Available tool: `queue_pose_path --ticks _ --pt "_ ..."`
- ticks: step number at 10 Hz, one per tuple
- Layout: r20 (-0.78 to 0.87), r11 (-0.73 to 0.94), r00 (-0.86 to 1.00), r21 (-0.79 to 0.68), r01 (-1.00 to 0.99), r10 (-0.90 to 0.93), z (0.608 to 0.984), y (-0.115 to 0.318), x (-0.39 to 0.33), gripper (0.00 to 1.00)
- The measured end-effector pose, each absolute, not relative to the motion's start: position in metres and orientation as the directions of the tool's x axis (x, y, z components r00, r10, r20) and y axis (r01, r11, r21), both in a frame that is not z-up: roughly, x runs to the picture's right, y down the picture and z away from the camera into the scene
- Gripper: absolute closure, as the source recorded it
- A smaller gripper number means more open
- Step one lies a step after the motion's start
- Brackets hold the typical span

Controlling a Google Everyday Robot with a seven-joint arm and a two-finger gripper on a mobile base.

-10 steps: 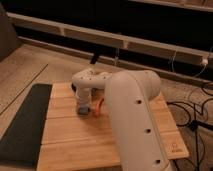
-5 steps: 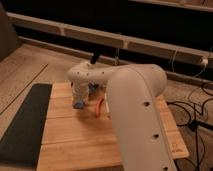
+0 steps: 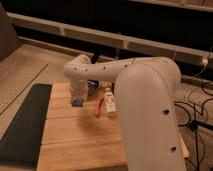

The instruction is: Place the white sponge in the ceramic bowl

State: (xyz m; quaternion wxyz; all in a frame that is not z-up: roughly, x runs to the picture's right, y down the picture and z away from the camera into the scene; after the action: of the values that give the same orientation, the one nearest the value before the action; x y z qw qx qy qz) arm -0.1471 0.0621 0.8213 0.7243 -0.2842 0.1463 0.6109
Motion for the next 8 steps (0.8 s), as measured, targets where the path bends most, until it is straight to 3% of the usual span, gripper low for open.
queue_pose_path --ticks 5,8 --pt "-0.558 0.100 0.209 -0.220 -0.970 0.803 0.823 0.058 -0.146 1.00" --pt "-0.532 0.125 0.177 -0.133 -0.983 0.828 0.841 0.008 -0.117 1.00"
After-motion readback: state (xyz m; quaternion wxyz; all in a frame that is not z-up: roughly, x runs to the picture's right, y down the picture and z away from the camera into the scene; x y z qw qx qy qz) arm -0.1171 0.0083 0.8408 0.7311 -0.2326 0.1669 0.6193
